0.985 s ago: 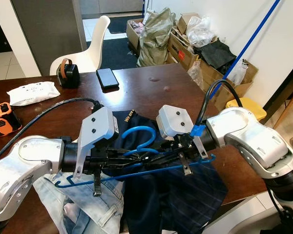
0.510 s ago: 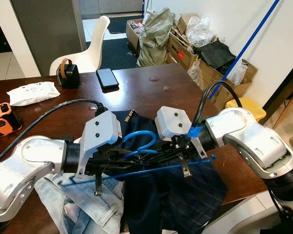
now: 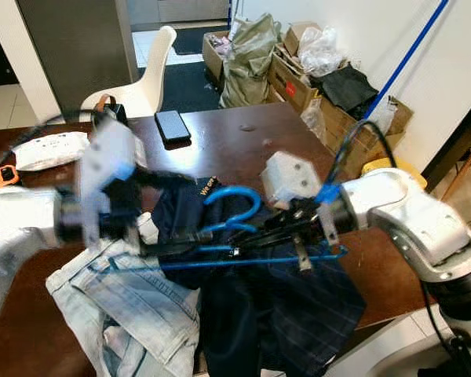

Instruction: Hang hanger

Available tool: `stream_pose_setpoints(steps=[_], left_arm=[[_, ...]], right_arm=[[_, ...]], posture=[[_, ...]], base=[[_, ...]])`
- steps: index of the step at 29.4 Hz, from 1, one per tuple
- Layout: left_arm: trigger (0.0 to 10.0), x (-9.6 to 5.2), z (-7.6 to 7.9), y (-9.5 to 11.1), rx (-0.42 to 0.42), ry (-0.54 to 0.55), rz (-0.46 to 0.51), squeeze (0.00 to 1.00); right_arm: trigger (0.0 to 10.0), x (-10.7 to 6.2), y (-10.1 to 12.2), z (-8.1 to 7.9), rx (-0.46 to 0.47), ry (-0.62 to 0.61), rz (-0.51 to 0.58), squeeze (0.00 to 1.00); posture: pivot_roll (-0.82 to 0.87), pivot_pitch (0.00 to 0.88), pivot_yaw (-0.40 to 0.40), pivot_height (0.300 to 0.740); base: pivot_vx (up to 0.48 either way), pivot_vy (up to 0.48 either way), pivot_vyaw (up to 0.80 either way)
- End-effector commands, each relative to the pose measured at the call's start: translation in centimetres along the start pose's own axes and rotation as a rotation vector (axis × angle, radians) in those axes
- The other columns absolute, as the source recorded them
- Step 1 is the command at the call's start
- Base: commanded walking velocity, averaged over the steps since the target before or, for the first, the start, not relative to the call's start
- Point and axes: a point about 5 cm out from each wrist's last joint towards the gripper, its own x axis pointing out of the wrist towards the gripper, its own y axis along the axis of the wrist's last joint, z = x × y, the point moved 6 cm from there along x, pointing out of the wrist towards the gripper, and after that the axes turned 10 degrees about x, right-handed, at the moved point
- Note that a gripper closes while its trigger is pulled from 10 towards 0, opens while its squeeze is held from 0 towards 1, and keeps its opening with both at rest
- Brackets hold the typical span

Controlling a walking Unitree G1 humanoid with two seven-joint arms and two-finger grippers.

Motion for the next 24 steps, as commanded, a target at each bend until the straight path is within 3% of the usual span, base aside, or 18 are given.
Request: stream_pose_setpoints(steps=[1, 2, 3, 4, 6, 8, 9, 10, 11, 12, 13, 16, 18, 24], left_arm=[[10.0, -1.0, -1.7, 0.5, 0.005, 0.083, 0.016, 1.00], [10.0, -1.0, -1.7, 0.5, 0.005, 0.083, 0.016, 1.00], [10.0, -2.1, -4.8, -0.8, -0.032, 0.341, 0.007, 1.00], [10.0, -2.1, -4.8, -0.8, -0.032, 0.341, 0.007, 1.00], [10.0, -2.6, -6.1, -2.2, -0.097, 0.496, 0.003, 1.00], [10.0, -2.8, -6.4, -2.5, -0.121, 0.539, 0.004, 1.00], [10.0, -3.0, -6.9, -3.1, -0.152, 0.605, 0.006, 0.00], [10.0, -3.0, -6.9, -3.1, -0.152, 0.605, 0.006, 0.00], [10.0, -3.3, -7.4, -3.9, -0.176, 0.676, -0.006, 0.00], [10.0, -3.5, -7.8, -5.0, -0.215, 0.750, -0.027, 0.00], [10.0, -3.5, -7.9, -6.3, -0.225, 0.804, -0.071, 0.00], [10.0, -3.5, -7.9, -7.1, -0.226, 0.834, -0.101, 0.00], [10.0, -3.0, -7.5, -8.8, -0.215, 0.863, -0.181, 0.00], [10.0, -2.1, -7.0, -9.8, -0.185, 0.852, -0.234, 0.00]], right_arm=[[0.0, -0.9, 0.6, 0.8, 0.016, -0.038, 0.074, 0.00], [0.0, -0.9, 0.6, 0.8, 0.016, -0.038, 0.074, 0.00], [0.0, -2.2, 0.8, 3.5, 0.081, -0.182, 0.200, 0.00], [0.0, -2.2, 0.8, 3.5, 0.081, -0.182, 0.200, 0.00], [0.0, -3.1, 0.8, 5.5, 0.135, -0.299, 0.276, 0.00], [0.0, -3.5, 0.8, 6.2, 0.154, -0.342, 0.294, 0.00], [0.0, -4.0, 0.8, 7.1, 0.179, -0.401, 0.315, 0.00], [0.0, -4.0, 0.8, 7.1, 0.179, -0.401, 0.315, 0.00], [4.6, -4.6, 0.8, 8.1, 0.196, -0.468, 0.338, 0.00], [10.0, -5.5, 1.0, 9.5, 0.235, -0.553, 0.387, 0.00], [10.0, -6.3, 1.2, 10.7, 0.262, -0.634, 0.430, 0.00], [10.0, -6.8, 1.3, 11.5, 0.278, -0.683, 0.458, 0.00], [10.0, -7.6, 1.6, 12.5, 0.306, -0.761, 0.517, 0.00], [10.0, -7.9, 1.8, 13.3, 0.332, -0.822, 0.567, 0.00]], posture=[[0.08, 0.079, -0.015, 0.740], [0.08, 0.079, -0.015, 0.740], [0.08, 0.083, -0.017, 0.740], [0.08, 0.083, -0.017, 0.740], [0.08, 0.086, -0.018, 0.740], [0.08, 0.087, -0.019, 0.740], [0.08, 0.089, -0.021, 0.740], [0.08, 0.089, -0.021, 0.740], [0.08, 0.088, -0.021, 0.740], [0.08, 0.089, -0.018, 0.740], [0.08, 0.089, -0.018, 0.740], [0.08, 0.089, -0.018, 0.740], [0.08, 0.090, -0.014, 0.740], [0.08, 0.091, -0.012, 0.740]], base=[[0.000, 0.000, 0.00], [0.000, 0.000, 0.00], [0.000, 0.000, 0.00], [0.000, 0.000, 0.00], [0.000, 0.000, 0.00], [0.000, 0.000, 0.00], [0.000, 0.000, 0.00], [0.000, 0.000, 0.00], [0.000, 0.000, 0.00], [0.000, 0.000, 0.00], [0.000, 0.000, 0.00], [0.000, 0.000, 0.00], [0.000, 0.000, 0.00], [-0.141, 0.000, 0.00]])
